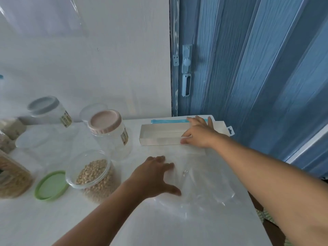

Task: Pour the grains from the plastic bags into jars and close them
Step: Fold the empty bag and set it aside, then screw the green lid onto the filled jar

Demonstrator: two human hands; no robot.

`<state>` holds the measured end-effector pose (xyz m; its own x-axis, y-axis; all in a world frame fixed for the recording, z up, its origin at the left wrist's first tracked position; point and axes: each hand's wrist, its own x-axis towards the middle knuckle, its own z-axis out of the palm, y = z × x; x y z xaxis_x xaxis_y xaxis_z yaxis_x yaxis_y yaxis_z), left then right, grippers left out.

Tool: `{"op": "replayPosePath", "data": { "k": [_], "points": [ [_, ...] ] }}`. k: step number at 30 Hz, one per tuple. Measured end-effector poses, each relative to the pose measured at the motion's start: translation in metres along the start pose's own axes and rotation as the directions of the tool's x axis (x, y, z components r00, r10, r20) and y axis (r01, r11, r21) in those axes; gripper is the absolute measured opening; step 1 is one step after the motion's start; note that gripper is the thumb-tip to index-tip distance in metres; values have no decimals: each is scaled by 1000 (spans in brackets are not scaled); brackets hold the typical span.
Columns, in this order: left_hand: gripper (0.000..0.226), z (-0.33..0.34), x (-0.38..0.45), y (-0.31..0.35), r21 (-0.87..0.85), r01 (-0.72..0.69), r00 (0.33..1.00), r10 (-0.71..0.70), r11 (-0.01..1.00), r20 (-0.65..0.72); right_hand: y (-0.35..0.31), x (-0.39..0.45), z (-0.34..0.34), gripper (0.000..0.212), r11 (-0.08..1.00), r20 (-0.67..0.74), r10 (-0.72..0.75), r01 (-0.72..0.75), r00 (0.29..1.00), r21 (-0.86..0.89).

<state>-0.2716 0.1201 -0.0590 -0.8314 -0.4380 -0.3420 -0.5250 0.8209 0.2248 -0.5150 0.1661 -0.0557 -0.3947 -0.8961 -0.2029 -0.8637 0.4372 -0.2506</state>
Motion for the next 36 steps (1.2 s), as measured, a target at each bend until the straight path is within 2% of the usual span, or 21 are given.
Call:
{"op": "replayPosePath", "data": {
  "k": [3,5,7,9,12,15,18,20,23,26,29,31,32,35,36],
  "points": [
    [105,4,-1,-2,-15,2,1000,-2,1000,0,-1,-7,8,41,996,-112,-37,27,993,-88],
    [105,5,-2,-1,-26,4,1000,-4,1000,-3,-5,-18,14,44,987,-237,-99,65,966,-148],
    [104,5,-5,1,-27,9,1000,-9,1000,-8,-15,-30,21,41,979,-381,-179,128,907,-157],
    [100,2,-9,5,-50,20,999,-22,999,-24,-32,-39,27,34,977,-494,-209,197,844,-77],
    [86,-13,-26,11,-110,23,986,-40,994,-162,-62,-52,25,28,959,-533,-174,264,828,98],
    [51,-46,-62,4,-71,-22,941,-4,997,-339,-95,-61,15,29,925,-508,-167,313,845,217],
    [15,-80,-103,-25,-24,50,903,-56,998,-426,-130,-67,6,29,879,-534,-193,387,823,277],
    [12,-97,-128,-58,-20,108,841,-102,994,-531,-155,-70,1,26,841,-534,-210,430,819,329],
    [13,-108,-163,-123,-95,202,758,-216,975,-616,-200,-76,-2,23,808,-514,-286,492,809,324],
    [33,-102,-192,-193,-204,296,649,-354,933,-674,-255,-80,3,30,803,-435,-366,515,823,299],
    [46,-87,-215,-239,-232,311,621,-382,922,-684,-312,-77,11,42,831,-338,-440,520,832,197],
    [52,-75,-225,-260,-224,288,612,-359,931,-705,-346,-71,21,48,857,-235,-486,512,842,64],
    [56,-69,-229,-270,-225,280,584,-352,933,-732,-361,-68,27,53,867,-163,-491,499,856,8],
    [75,-56,-237,-301,-312,298,437,-420,902,-795,-398,-53,53,75,911,83,-403,408,912,-61],
    [85,-55,-239,-310,-368,300,412,-468,880,-782,-407,-48,63,84,926,141,-357,370,923,-75]
  ]
}}
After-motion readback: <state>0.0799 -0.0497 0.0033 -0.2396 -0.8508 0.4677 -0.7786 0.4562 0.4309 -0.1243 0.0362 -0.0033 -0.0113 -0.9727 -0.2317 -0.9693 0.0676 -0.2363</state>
